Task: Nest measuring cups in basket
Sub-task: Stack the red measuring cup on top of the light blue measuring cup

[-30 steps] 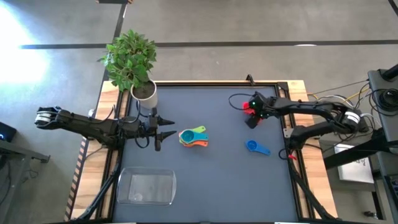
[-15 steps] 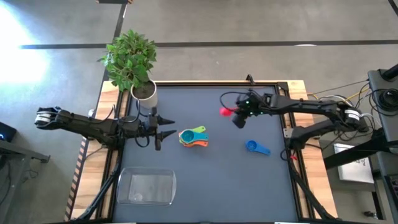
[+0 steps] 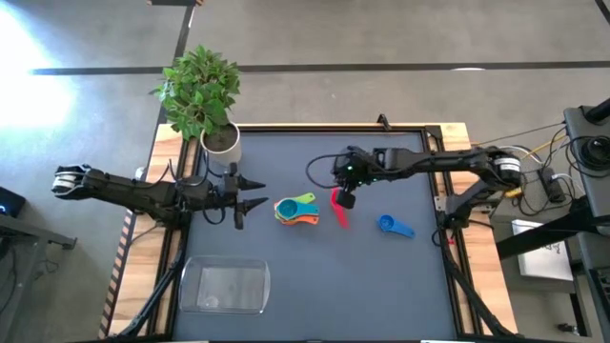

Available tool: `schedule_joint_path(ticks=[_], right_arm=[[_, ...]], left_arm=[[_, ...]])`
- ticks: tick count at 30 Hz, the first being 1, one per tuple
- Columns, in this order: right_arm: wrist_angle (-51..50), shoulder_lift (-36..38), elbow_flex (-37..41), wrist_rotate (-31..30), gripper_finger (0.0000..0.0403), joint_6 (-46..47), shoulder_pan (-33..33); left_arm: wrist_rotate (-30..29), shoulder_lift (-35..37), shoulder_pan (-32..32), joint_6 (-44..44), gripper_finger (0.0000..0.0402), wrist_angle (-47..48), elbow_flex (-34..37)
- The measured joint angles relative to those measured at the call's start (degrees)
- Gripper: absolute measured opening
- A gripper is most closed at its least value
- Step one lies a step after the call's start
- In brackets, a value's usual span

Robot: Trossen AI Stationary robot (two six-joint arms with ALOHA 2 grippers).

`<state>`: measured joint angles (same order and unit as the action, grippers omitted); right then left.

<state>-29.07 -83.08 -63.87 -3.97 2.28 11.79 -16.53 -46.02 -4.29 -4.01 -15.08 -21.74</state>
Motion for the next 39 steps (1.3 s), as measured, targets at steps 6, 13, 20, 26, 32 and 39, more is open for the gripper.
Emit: schedule_joint_path(ticks=[6, 13, 20, 26, 32, 39], right_arm=[[-0.92, -6.12, -2.35, -0.06, 0.0008, -0.68, -1.47], [-3.83, -7.20, -2.45, -0.09, 0.0009, 3.55, -0.86], [-9.43, -4.87, 0.03, -0.53, 0.0053, 14.24, -1.72], [-9.64, -3.27, 7.38, -2.05, 0.0124, 22.52, -3.04], [-4.79, -3.19, 11.76, -3.49, 0.0172, 27.02, -3.68], [0.86, -3.22, 14.52, -1.59, 0.0157, 26.90, -3.68]], left_arm=[[0.03, 0.18, 0.02, 0.23, 0.0174, 0.31, 0.00], [0.11, 0.13, 0.02, 0.28, 0.0174, 0.61, 0.00], [0.13, 0.00, 0.02, 0.29, 0.0174, 0.59, 0.00], [0.13, -0.02, 0.07, 0.31, 0.0174, 0.60, 0.00], [0.13, -0.02, 0.04, 0.31, 0.0174, 0.57, 0.00], [0.13, -0.04, 0.04, 0.31, 0.0174, 0.50, 0.00]])
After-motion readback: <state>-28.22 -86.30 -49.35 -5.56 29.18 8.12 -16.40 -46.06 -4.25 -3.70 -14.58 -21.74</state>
